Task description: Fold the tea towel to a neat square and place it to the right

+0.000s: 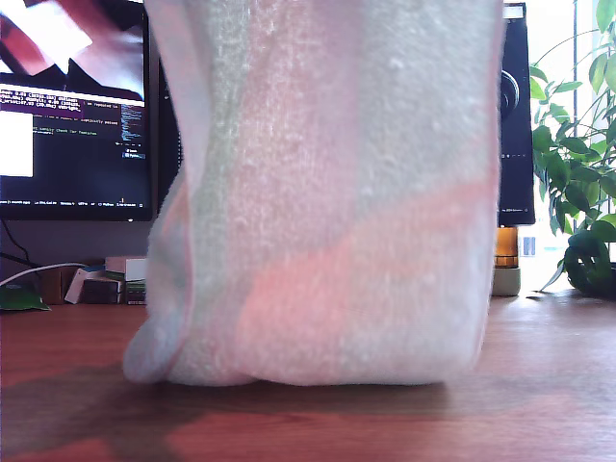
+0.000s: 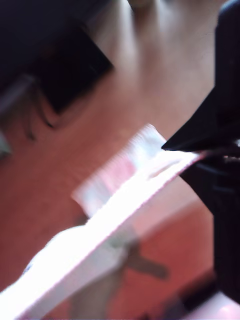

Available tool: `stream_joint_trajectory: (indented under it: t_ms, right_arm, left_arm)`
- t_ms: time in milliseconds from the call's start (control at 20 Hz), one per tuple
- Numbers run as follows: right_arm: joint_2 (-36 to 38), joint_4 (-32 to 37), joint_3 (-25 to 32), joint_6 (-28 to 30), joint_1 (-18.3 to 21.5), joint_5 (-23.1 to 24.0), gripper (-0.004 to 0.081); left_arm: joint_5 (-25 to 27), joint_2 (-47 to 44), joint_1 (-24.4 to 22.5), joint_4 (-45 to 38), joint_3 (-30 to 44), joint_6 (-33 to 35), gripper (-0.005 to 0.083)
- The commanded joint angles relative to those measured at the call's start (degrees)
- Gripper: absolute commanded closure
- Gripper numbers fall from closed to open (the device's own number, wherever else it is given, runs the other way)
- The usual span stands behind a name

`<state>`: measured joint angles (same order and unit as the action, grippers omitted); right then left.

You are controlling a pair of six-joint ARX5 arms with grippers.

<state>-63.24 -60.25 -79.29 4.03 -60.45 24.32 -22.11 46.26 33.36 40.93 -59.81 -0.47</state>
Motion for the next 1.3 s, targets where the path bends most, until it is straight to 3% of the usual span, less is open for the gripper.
stream_joint_trajectory:
  t_ms: [0, 150, 400, 550, 700, 800, 950, 1250]
  right_arm:
    - [-3.13, 5.62, 0.09, 3.87, 1.81, 2.75, 0.0782]
    - [-9.51, 16.11, 0.09, 11.52, 9.81, 1.97, 0.0782]
    - [-19.93, 33.68, 0.07, 17.35, 20.76, -1.44, 0.0782]
    - [-21.68, 46.51, -0.02, 18.47, 25.33, -4.90, 0.0782]
    - [-21.70, 55.98, -2.32, 19.19, 27.28, -4.92, 0.0782]
    - [-21.70, 56.19, -6.69, 20.09, 27.47, -6.23, 0.0782]
    - [-21.70, 50.69, -12.20, 20.06, 27.47, -8.00, 0.0782]
    - [-21.68, 35.32, -13.86, 18.64, 27.45, -9.84, 0.0782]
  left_arm:
    - [4.57, 3.21, -0.44, -5.40, -0.33, 3.69, 0.0797]
    - [8.37, 9.27, -2.14, -15.06, -0.33, 6.60, 0.0797]
    - [8.70, 19.28, -8.85, -31.17, -0.57, 11.32, 0.0797]
    - [8.39, 25.05, -12.17, -38.84, -3.23, 11.34, 0.0797]
    - [6.40, 29.81, -15.54, -40.92, -10.58, 11.45, 0.0797]
    - [4.55, 30.99, -16.00, -39.19, -17.22, 11.43, 0.0797]
    - [0.87, 31.10, -16.00, -31.95, -23.67, 11.45, 0.0797]
    - [-7.10, 30.99, -16.00, -17.99, -24.48, 14.05, 0.0797]
